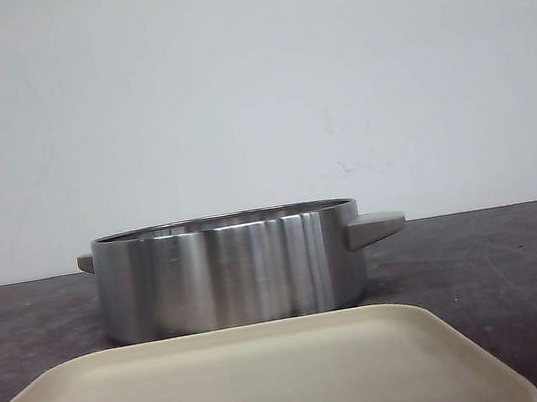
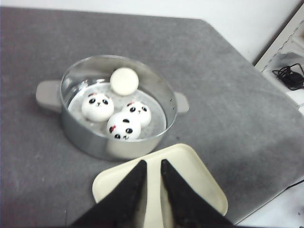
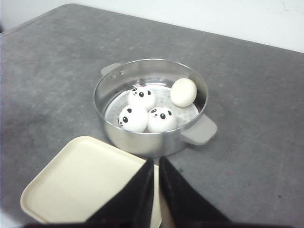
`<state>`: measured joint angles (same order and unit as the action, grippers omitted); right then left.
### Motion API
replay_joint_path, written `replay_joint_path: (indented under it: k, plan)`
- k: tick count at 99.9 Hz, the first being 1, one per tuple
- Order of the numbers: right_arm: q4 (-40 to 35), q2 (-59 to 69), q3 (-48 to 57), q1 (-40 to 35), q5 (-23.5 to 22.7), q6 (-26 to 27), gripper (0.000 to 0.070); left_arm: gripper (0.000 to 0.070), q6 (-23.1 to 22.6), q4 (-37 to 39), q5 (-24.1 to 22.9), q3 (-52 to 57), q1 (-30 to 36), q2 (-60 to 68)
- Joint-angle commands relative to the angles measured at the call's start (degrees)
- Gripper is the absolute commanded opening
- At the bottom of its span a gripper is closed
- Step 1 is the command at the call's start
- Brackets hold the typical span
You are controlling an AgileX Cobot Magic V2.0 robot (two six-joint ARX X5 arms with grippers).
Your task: Steam buns
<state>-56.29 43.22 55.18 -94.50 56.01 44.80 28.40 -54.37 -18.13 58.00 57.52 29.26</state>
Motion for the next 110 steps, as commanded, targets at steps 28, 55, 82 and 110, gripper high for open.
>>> replay_joint_path:
  k: [28,55,82,110]
  plan:
    - [0.57,0.48,0.44,-0.2,1.44,-0.24,0.001,0.0,0.81,-0.07,-0.13,0.76,0.63,0.17]
    - [0.57,0.48,0.44,-0.2,1.44,-0.22,0.001,0.0,0.81,-0.07,-0.13,0.76,0.63,0.17]
    - [0.57,0.48,0.44,-0.2,1.44,-0.24,0.001,0.0,0.81,-0.07,-0.13,0.76,0.63,0.17]
    - [-5.99,-0.39,0.44,-0.24,1.11,-0.22,0.001,0.0,0.81,-0.07,-0.11,0.76,0.63,0.17]
